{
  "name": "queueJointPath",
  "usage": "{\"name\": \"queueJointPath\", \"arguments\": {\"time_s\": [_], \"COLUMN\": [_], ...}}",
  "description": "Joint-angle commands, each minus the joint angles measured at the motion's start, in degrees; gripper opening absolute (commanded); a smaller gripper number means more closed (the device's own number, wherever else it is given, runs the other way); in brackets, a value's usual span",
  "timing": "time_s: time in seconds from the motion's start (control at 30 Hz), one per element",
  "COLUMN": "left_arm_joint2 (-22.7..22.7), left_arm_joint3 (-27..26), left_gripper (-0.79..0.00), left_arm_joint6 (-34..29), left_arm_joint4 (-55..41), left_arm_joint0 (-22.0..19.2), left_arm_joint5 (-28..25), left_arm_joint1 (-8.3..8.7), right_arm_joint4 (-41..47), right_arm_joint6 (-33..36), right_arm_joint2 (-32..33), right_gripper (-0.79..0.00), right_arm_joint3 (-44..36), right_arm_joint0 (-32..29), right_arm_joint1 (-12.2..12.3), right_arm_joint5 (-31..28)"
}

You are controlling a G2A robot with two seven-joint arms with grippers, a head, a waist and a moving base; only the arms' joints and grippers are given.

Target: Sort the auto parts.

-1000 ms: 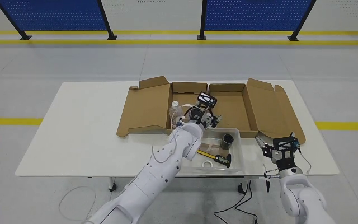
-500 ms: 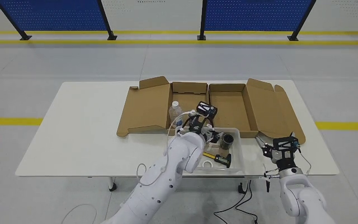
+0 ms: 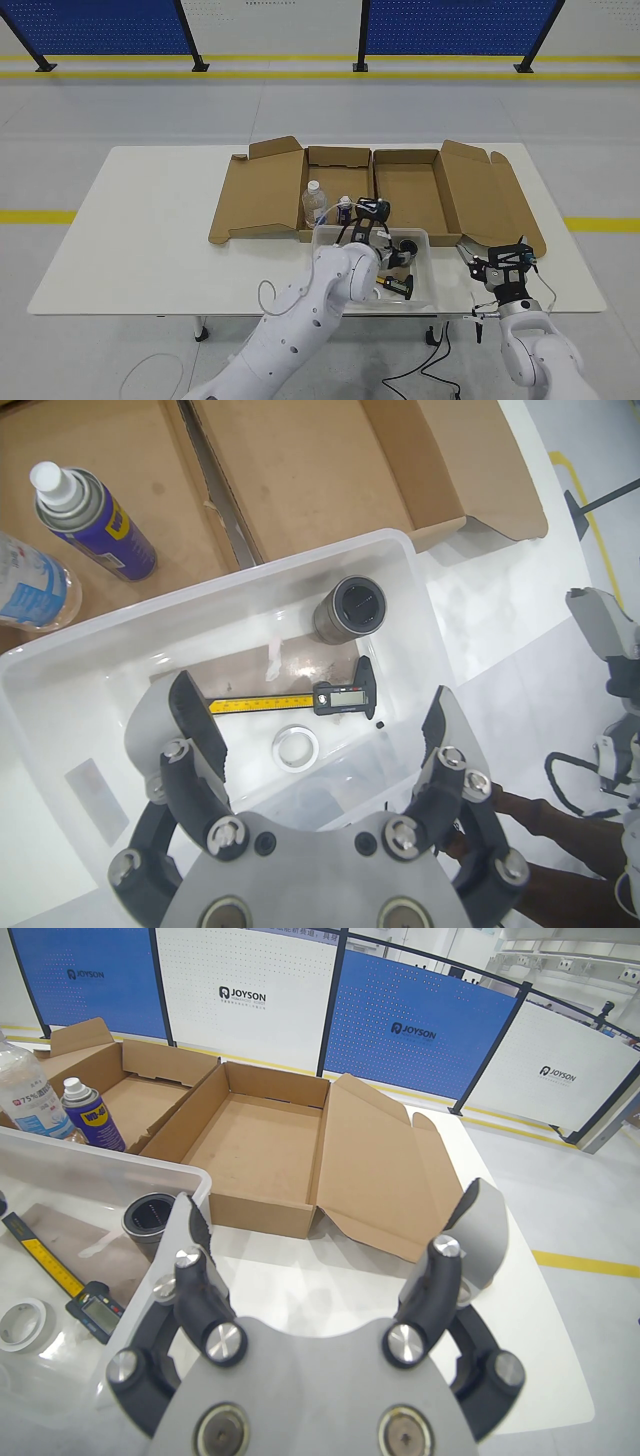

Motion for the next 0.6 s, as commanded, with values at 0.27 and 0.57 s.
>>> {"name": "queueJointPath", "arguments": {"time_s": [0.27, 0.57], "left_arm_joint2": [0.12, 0.12], "left_arm_joint3": [6.73, 6.73], "left_gripper": [0.0, 0.0], "left_arm_joint6": [2.56, 2.56], "left_arm_joint4": [-6.28, -6.28], "left_arm_joint0": [-2.31, -2.31], "left_arm_joint5": [1.7, 1.7], "left_arm_joint1": [-1.36, -1.36], "right_arm_joint4": [0.0, 0.0], "right_arm_joint6": [0.0, 0.0], "right_arm_joint2": [0.0, 0.0], "right_gripper": [0.0, 0.0], "right_arm_joint3": [0.0, 0.0], "right_arm_joint0": [0.0, 0.0], "right_arm_joint1": [0.0, 0.0], "right_arm_joint5": [0.0, 0.0]}}
